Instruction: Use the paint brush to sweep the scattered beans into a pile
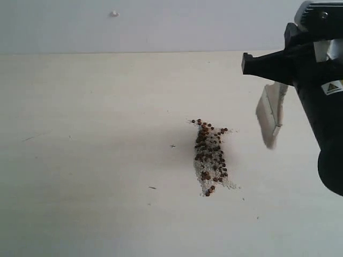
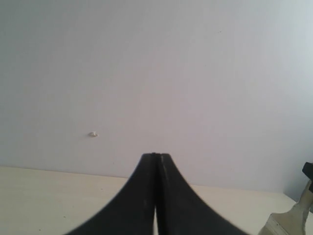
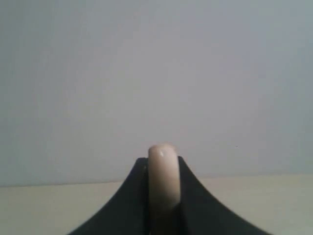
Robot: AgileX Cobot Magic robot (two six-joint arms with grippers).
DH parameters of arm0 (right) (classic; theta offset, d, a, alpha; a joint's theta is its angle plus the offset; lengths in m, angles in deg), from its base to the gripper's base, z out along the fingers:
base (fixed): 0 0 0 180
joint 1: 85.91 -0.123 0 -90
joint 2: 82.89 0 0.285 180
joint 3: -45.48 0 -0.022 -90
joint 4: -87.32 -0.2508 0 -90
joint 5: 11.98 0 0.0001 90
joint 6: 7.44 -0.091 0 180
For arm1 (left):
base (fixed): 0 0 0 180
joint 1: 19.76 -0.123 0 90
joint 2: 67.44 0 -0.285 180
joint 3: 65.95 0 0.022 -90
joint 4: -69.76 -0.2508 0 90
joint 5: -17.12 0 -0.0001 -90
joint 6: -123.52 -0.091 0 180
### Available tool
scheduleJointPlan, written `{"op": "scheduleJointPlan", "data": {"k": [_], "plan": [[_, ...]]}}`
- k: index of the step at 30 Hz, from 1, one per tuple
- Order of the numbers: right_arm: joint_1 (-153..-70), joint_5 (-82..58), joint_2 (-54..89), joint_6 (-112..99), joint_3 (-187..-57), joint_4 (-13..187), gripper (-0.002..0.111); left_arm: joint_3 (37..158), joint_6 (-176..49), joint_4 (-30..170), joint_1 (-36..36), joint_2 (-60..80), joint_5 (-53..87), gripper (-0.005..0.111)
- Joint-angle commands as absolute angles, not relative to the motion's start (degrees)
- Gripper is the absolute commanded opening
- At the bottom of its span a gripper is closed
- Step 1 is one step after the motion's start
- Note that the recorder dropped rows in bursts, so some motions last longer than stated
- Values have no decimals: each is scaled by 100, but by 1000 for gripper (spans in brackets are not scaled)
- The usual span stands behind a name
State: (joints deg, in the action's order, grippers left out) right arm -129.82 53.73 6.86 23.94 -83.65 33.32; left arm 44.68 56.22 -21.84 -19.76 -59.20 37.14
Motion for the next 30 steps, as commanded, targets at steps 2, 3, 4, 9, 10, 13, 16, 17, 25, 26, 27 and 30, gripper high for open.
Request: {"op": "scheduleJointPlan", "data": {"k": [2,3,4,9,10,13,16,17,25,26,27,30], "plan": [[-12407,5384,166,2215,-8365,3982,0,4461,5608,-2176,-1984,-5906,3737,0],[-12325,5372,9,2051,-8395,4083,0,4461,5608,-2176,-1984,-5906,3737,0],[-12267,5334,-127,1936,-8432,4139,0,4461,5608,-2176,-1984,-5906,3737,0],[-12174,5106,-922,1450,-8834,4558,0,4461,5608,-2176,-1984,-5906,3737,0],[-12174,5011,-1021,1342,-8911,4727,0,4461,5608,-2176,-1984,-5906,3737,0],[-12174,4699,-1283,772,-9160,5249,0,4461,5608,-2176,-1984,-5906,3737,0],[-12174,4530,-1397,268,-9359,5496,0,4461,5608,-2176,-1984,-5906,3737,0],[-12174,4466,-1411,220,-9408,5494,0,4461,5608,-2176,-1984,-5906,3737,0],[-12174,4383,-1397,216,-9444,5548,0,4461,5608,-2176,-1984,-5906,3737,0],[-12174,4383,-1374,260,-9444,5548,0,4461,5608,-2176,-1984,-5906,3737,0],[-12174,4383,-1332,360,-9444,5506,0,4461,5608,-2176,-1984,-5906,3737,0],[-12174,4383,-1022,1013,-9423,4908,0,4461,5608,-2176,-1984,-5906,3737,0]]}}
